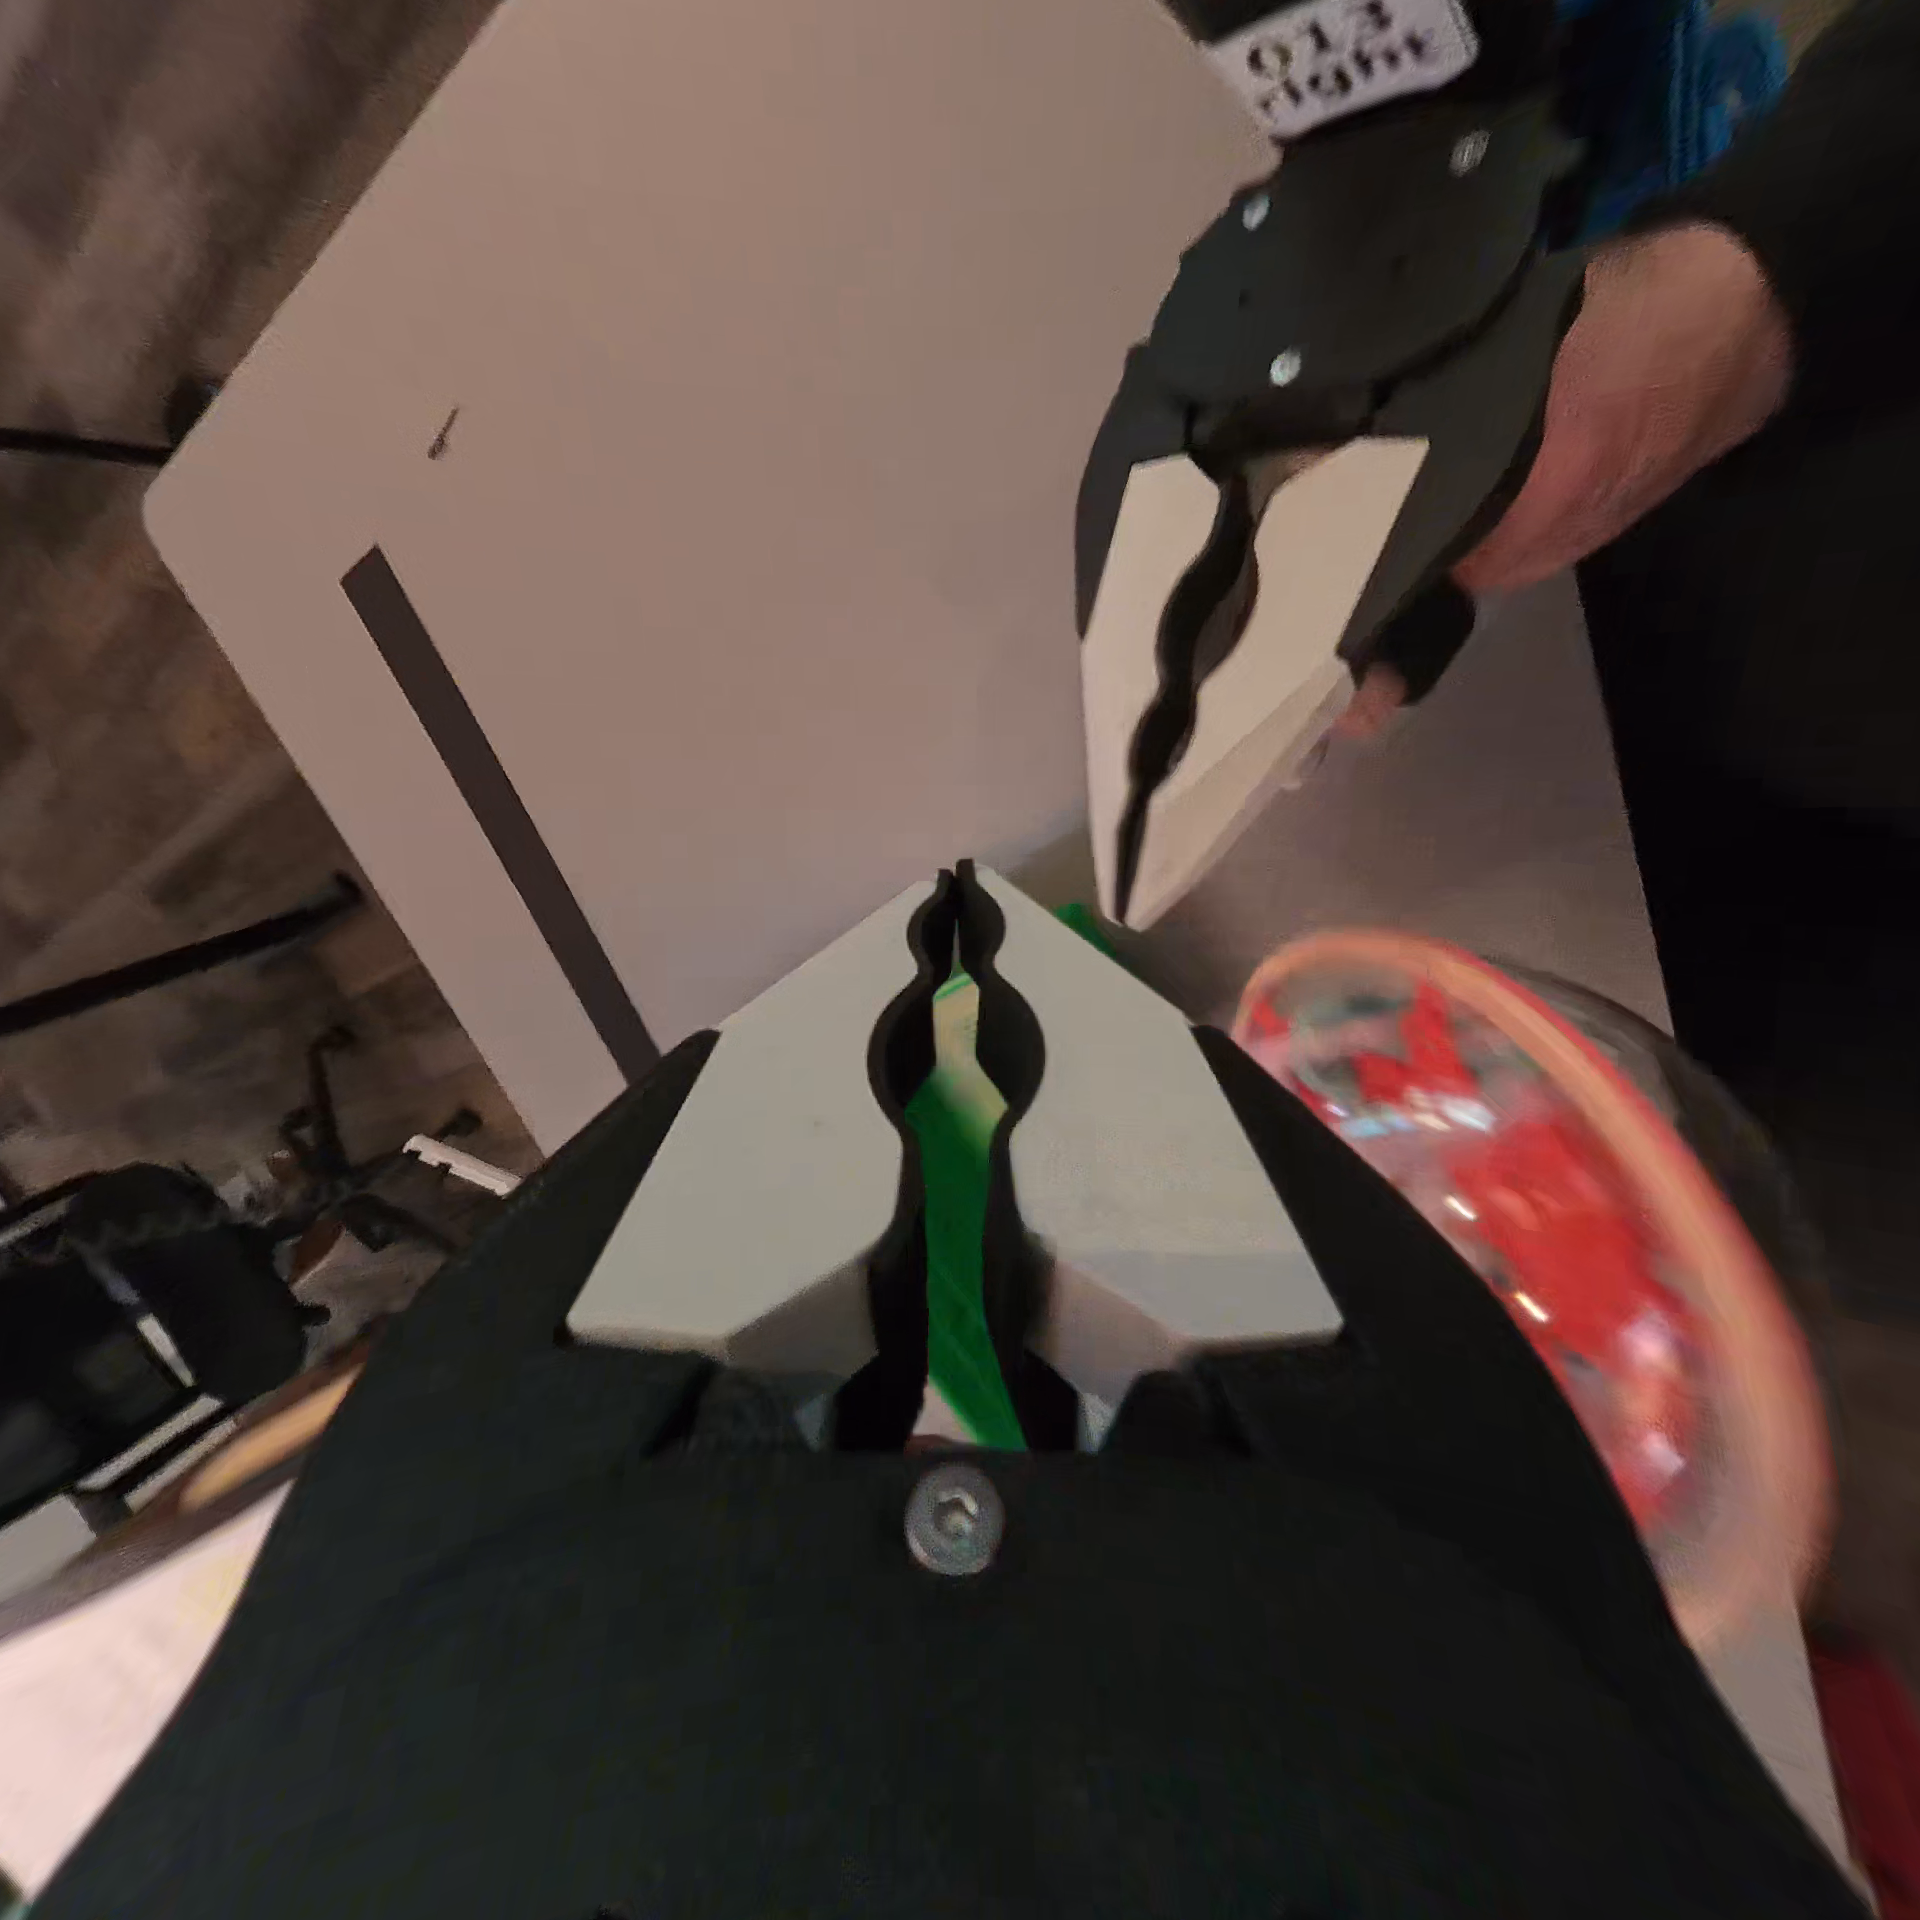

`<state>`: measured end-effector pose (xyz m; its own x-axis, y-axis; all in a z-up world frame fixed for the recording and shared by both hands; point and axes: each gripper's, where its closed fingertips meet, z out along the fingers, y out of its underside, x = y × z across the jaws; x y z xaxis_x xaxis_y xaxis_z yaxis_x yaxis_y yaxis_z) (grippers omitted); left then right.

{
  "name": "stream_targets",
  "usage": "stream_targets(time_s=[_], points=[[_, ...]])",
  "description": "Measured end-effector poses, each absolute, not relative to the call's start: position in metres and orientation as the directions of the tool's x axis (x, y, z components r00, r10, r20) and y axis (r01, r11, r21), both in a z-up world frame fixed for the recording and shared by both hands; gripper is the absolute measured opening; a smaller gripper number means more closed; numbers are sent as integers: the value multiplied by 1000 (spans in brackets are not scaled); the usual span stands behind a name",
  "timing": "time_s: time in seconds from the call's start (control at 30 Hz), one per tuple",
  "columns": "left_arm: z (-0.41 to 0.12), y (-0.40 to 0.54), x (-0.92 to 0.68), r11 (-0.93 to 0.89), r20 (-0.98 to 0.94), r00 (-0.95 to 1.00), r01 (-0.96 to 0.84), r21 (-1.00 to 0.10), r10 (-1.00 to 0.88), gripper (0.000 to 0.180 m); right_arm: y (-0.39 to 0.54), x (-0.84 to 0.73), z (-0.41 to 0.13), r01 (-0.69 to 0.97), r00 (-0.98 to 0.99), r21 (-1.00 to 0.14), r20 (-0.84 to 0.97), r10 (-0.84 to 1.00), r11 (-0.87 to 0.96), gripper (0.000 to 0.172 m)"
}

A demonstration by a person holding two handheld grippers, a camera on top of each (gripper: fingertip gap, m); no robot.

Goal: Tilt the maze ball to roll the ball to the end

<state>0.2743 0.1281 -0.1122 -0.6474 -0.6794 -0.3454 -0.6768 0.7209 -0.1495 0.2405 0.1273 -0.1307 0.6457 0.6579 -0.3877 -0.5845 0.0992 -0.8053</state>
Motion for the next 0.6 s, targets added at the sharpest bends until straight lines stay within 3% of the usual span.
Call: stream_targets(time_s=[0.07,0.2,0.3,0.47,0.6], points=[[-130,138,249,677,-457,-539,-702,-221,-708,0,129,235,-145,-547,666,-834,-387,637,65,0],[-160,154,195,477,-510,-188,-703,-527,-839,0,136,208,-170,-503,668,-864,-385,636,5,0],[-200,155,159,293,-373,-6,-628,-720,-928,0,140,173,-185,-421,657,-905,-354,666,-66,0],[-236,157,108,22,-96,124,-494,-869,-988,0,132,105,-224,-275,529,-925,-374,762,-263,0],[-279,128,80,-97,75,62,-555,-826,-995,0,105,52,-268,-93,403,-894,-437,804,-439,0]])
